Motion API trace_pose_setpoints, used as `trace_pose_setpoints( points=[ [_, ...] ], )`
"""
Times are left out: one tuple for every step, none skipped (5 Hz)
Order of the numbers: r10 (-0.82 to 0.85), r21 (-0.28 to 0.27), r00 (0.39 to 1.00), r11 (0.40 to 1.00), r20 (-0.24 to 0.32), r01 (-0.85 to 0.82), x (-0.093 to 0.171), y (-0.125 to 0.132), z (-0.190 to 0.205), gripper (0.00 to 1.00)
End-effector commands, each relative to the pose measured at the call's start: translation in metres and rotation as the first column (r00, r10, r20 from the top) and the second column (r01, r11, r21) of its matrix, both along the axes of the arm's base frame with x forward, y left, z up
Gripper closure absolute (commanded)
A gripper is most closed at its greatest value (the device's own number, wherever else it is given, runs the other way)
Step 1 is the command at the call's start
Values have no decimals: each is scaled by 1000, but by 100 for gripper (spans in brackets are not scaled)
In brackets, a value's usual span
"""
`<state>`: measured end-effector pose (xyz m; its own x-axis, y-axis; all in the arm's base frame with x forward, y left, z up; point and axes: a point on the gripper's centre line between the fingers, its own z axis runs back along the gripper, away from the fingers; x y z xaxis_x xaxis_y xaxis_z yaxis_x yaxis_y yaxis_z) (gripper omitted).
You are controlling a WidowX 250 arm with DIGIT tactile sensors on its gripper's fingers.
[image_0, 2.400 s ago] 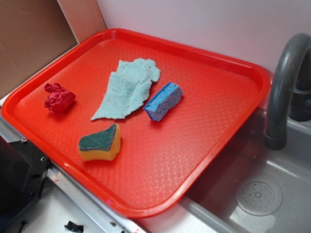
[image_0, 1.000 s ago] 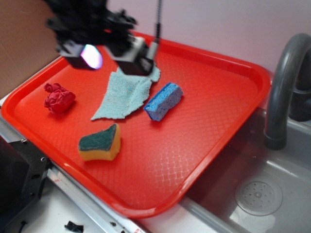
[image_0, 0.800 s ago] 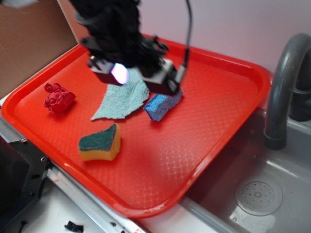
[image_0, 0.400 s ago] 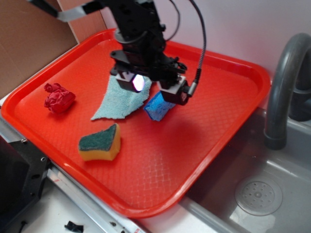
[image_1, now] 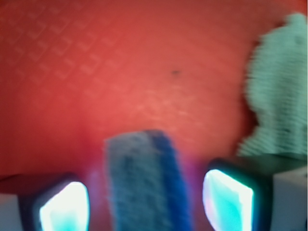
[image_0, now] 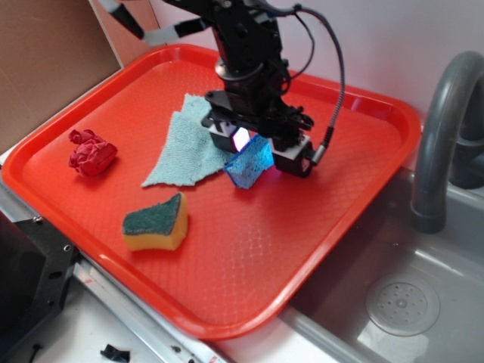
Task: Grab the blue sponge.
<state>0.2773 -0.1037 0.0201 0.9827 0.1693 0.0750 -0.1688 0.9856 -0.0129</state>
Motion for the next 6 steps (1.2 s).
trace_pose_setpoints(
  points=[
    [-33,-9,999,999,38,33,-2,-6,16,100],
    [29,-9,1000,1000,7,-29,-21,13,66,100],
    [-134,-177,982,978,-135,110,-32,29,113,100],
    [-202,-206,972,963,-123,175,-50,39,163,100],
    [-203,-185,977,964,-65,189,-73,42,195,100],
    [-154,-128,987,979,55,159,-87,37,206,100]
  ],
)
